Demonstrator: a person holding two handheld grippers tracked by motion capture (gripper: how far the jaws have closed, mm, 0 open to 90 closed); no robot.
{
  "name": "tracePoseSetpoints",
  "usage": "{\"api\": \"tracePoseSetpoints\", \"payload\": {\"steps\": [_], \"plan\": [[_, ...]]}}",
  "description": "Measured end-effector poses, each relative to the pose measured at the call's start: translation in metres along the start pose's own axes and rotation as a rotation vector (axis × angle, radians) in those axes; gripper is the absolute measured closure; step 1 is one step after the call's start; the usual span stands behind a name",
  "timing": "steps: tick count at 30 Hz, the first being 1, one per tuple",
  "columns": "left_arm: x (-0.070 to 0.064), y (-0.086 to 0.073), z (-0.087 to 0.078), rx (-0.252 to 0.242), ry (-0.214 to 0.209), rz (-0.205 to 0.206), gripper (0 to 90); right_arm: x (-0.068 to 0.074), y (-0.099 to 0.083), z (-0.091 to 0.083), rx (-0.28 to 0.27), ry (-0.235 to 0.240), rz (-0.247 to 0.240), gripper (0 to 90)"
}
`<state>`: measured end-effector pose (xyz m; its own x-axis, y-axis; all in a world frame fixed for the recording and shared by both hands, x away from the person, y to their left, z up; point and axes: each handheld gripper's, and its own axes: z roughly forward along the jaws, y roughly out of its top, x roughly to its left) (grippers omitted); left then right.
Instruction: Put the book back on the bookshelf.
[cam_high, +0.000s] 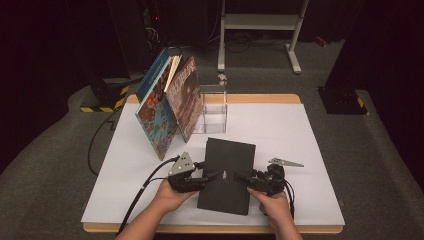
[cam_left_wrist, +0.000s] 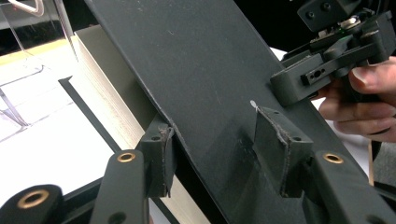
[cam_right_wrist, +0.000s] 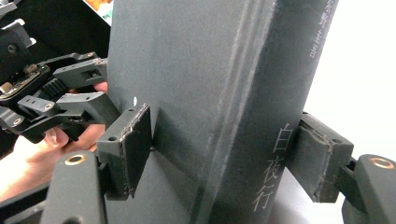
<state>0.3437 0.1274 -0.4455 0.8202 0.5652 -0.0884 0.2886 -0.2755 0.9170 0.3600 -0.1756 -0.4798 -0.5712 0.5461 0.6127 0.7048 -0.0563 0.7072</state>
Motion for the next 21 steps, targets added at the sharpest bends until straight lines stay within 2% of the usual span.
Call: {"api": "tracePoseSetpoints", "payload": {"steps": [4,9,14,17,21], "plan": [[0.0013,0.0009,-0.0001,-0.011,-0.001,-0.021,50.5,0.0024,0.0014,-0.0012,-0.015,-0.009,-0.017,27.5],[0.0040,0.0001,0.0009,-0.036,-0.012,-0.067,50.9,0.0056,0.0032,-0.0042,-0.035,-0.015,-0.034,29.1],[0.0057,0.0000,0.0029,-0.054,-0.024,-0.122,52.0,0.0061,0.0035,-0.0047,-0.037,-0.018,-0.037,28.9],[0.0071,-0.0006,0.0039,-0.063,-0.036,-0.176,53.2,0.0064,0.0035,-0.0044,-0.037,-0.017,-0.036,28.7],[0.0067,-0.0004,0.0042,-0.061,-0.037,-0.198,53.8,0.0069,0.0043,-0.0041,-0.030,-0.019,-0.041,28.6]]}}
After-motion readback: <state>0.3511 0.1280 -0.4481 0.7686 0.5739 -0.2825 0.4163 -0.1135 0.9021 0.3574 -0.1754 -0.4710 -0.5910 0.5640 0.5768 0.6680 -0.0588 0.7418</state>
